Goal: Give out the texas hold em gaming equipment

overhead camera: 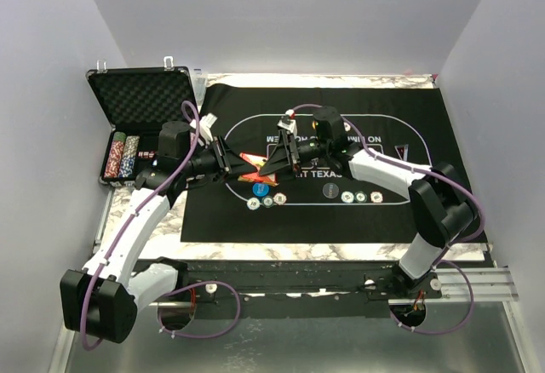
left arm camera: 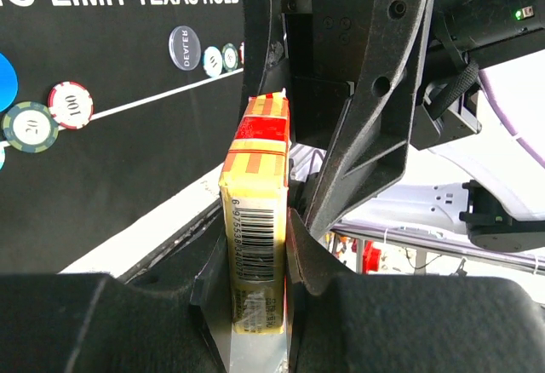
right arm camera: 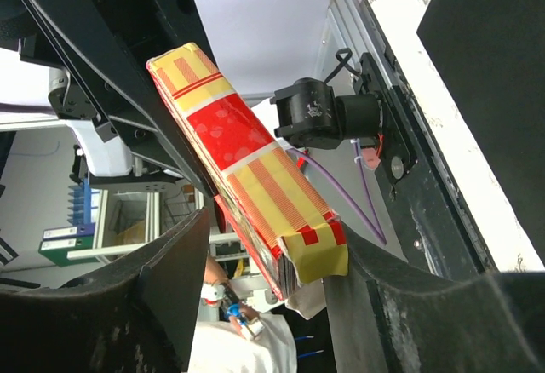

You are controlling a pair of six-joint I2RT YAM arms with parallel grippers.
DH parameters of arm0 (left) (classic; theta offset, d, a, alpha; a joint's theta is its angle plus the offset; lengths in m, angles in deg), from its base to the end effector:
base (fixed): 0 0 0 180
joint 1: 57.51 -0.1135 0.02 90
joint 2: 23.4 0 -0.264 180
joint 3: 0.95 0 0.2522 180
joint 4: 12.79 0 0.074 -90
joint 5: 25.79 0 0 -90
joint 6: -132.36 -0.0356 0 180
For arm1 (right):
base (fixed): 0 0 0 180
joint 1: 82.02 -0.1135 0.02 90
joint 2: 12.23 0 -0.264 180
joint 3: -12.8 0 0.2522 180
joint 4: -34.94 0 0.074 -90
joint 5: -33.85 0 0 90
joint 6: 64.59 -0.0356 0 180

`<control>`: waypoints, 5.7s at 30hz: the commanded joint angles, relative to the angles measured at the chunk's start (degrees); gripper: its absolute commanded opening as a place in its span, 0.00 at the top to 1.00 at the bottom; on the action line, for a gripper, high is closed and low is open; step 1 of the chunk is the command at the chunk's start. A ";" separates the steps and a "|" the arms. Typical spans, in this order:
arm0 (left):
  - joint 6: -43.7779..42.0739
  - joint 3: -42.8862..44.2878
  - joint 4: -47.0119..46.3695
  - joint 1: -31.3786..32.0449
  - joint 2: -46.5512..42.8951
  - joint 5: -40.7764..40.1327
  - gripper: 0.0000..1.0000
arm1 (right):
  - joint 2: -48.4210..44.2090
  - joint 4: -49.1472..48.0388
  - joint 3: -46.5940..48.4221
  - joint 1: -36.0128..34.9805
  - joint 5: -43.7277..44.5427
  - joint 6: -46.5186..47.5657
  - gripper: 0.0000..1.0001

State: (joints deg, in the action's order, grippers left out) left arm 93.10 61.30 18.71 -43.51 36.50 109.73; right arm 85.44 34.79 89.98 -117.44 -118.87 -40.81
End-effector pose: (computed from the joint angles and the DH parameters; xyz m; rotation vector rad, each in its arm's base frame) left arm 0.2131 -0.0793 0.3040 -0.1792 2.2629 -1.4740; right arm 0.2882 0.2438 0.2555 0.3109 -2.3368 -2.0062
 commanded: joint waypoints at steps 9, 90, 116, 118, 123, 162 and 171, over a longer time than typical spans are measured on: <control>-0.44 1.04 -0.37 0.32 0.04 1.82 0.62 | -1.17 -15.56 -4.44 0.00 -3.17 -7.13 0.48; 4.25 -1.30 -4.59 0.42 -0.95 4.27 0.69 | -0.96 -18.74 -6.73 0.68 -4.61 -8.32 0.49; 7.09 -4.54 -7.36 0.02 -0.10 4.41 0.59 | -0.56 -11.16 -3.53 0.81 -2.53 -5.30 0.49; 7.17 -4.46 -7.32 0.23 0.11 4.27 0.60 | -0.20 -10.45 -3.18 0.84 -2.43 -5.07 0.49; 8.27 -4.54 -8.63 0.66 1.17 4.59 0.65 | 0.53 -10.08 -2.49 0.79 -2.13 -5.24 0.49; 10.54 -4.44 -12.40 2.45 5.08 3.33 0.93 | 4.05 -7.06 4.26 -1.68 0.10 -4.16 0.35; 12.77 -8.03 -19.59 -0.01 2.79 7.34 1.00 | -0.26 -3.27 0.31 1.79 -1.87 -0.07 0.20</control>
State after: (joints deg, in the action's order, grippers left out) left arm 104.05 54.99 5.29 -42.31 41.20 113.68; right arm 88.91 30.09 91.94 -117.33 -118.59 -43.01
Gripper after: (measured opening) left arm 0.235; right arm 0.770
